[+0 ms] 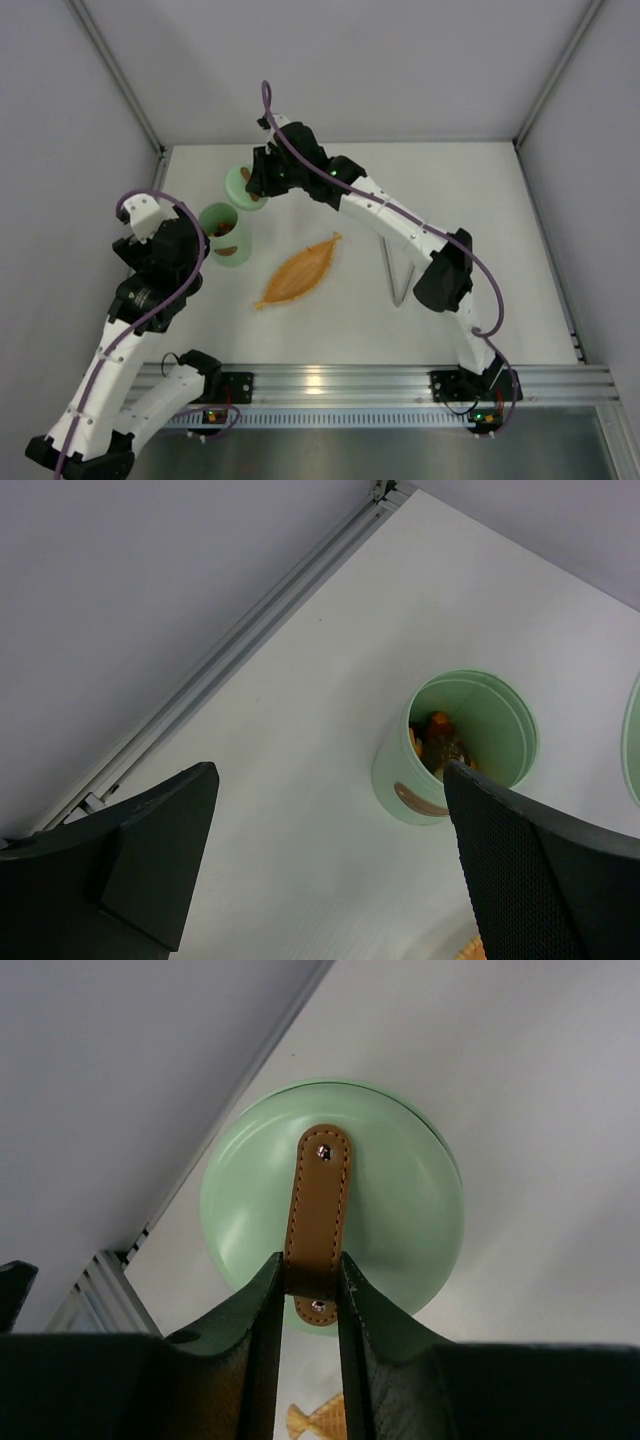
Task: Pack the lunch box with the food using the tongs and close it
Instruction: Pick up the box lid from the center of the board, then move the packing box to the center of the board.
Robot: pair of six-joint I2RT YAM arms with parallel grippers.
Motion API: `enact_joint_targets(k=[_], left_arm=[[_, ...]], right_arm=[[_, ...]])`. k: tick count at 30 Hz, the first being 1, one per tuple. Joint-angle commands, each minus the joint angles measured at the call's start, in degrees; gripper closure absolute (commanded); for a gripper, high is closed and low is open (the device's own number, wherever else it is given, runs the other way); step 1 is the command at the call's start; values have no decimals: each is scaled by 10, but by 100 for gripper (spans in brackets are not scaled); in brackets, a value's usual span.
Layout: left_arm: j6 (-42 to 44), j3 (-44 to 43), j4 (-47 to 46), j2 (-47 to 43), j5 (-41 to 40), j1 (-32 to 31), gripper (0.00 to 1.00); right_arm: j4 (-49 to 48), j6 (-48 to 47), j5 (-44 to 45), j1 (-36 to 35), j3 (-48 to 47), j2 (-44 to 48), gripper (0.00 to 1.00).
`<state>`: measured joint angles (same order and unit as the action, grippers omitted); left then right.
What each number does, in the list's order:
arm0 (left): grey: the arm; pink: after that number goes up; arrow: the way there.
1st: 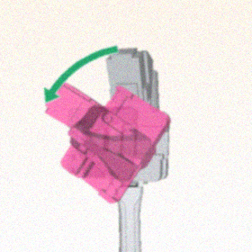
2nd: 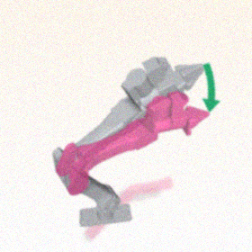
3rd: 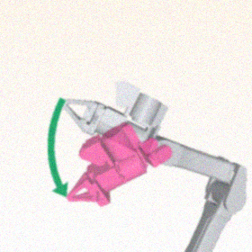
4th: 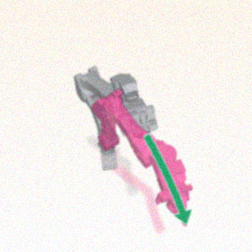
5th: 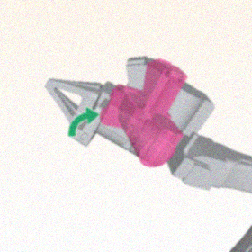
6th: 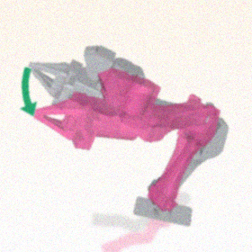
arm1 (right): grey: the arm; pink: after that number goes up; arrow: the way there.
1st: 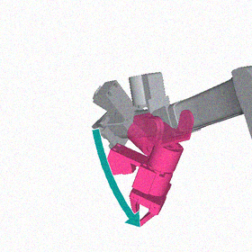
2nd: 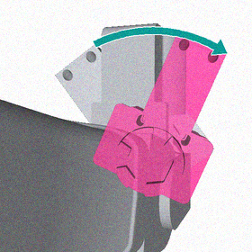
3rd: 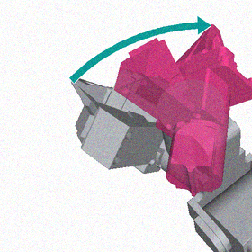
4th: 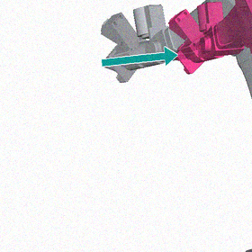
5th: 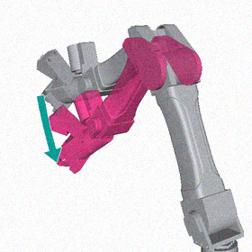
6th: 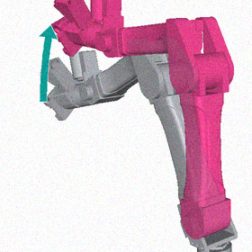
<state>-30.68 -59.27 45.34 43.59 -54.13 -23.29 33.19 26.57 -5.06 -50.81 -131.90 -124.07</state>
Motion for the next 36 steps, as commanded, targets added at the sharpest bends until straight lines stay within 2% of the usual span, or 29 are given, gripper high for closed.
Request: enact_joint_targets(k=[1,5,11,14,16,19,20,22,23,25,36], left_arm=[[-18,-32,-1,11,-16,1,1],[-18,-47,3,22,-24,1,1],[-46,-53,3,76,-16,3,1],[-75,-51,-4,106,7,14,1],[-83,-45,-20,119,24,35,1],[-77,-44,-45,138,87,109,1],[-79,-43,-50,144,110,159,1],[-81,-43,-61,161,180,209,1],[-86,-40,-75,167,203,256,1],[-95,-37,-92,186,261,286,1],[-226,21,-170,305,403,383,1]], right_arm=[[-77,-7,-32,-22,-42,-17,81],[-95,-11,-40,-23,-62,-37,81],[-99,-20,7,-21,-53,-38,84],[-88,-16,69,-11,1,-11,86],[-85,-8,80,4,36,22,87],[-107,3,73,26,122,74,88],[-110,2,73,30,160,99,88],[-117,-1,78,38,190,119,88],[-116,-4,87,40,212,128,89],[-116,-9,95,44,233,153,89],[-112,-9,89,52,311,235,89]])
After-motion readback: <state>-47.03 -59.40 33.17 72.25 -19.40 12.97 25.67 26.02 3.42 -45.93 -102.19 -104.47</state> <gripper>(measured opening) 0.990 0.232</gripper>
